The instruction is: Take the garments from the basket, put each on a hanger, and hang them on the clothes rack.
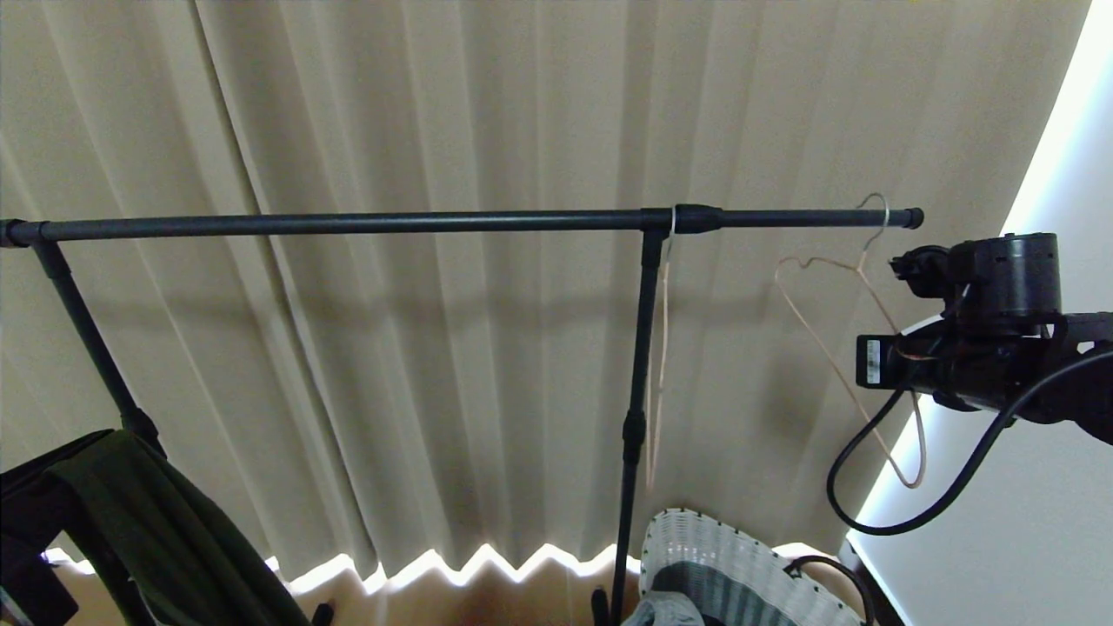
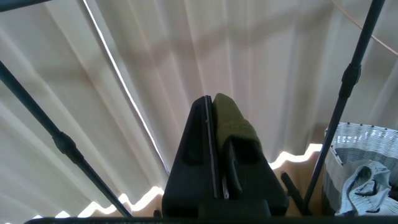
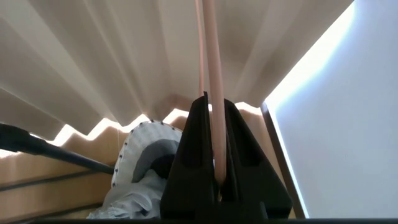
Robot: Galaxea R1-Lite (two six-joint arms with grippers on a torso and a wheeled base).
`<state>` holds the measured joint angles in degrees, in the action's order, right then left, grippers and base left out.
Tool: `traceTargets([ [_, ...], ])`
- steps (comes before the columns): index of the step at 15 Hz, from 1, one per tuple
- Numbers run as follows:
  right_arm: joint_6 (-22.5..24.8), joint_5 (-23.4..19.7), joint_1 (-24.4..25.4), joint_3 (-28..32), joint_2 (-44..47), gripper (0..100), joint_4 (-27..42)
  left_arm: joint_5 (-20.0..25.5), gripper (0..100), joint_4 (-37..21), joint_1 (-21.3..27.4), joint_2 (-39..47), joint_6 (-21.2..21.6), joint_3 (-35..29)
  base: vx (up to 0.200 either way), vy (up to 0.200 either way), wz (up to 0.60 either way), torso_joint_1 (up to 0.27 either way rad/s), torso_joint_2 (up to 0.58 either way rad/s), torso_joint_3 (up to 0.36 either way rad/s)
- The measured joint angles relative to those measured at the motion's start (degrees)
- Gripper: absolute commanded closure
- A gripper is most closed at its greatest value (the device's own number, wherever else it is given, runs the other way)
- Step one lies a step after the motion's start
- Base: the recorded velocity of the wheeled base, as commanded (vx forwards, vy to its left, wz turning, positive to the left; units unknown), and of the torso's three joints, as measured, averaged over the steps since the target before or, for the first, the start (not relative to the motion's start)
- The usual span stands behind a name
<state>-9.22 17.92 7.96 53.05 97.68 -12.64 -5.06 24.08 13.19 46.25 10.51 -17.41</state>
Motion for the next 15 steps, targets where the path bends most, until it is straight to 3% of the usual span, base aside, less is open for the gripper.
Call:
traceTargets([
  [4,-0.06,-0.82,0.05,-2.84,-4.00,100,-0.18,0.00,100,0.06,0.00,-0.04,0.05,0.10,0.000,0.000,0.00,0.000,0.00,0.000],
  [8,-0.11,-4.75,0.11,-8.02,-10.08,100,-0.30,-0.06,100,0.00,-0.07,-0.11,0.60,0.10,0.000,0.000,0.00,0.000,0.00,0.000],
  [15,0.63,-5.19,0.46,-15.43,-19.16,100,-0.24,-0.20,100,-0.05,-0.29,-0.17,2.40,0.85,-0.200,0.000,0.00,0.000,0.00,0.001],
])
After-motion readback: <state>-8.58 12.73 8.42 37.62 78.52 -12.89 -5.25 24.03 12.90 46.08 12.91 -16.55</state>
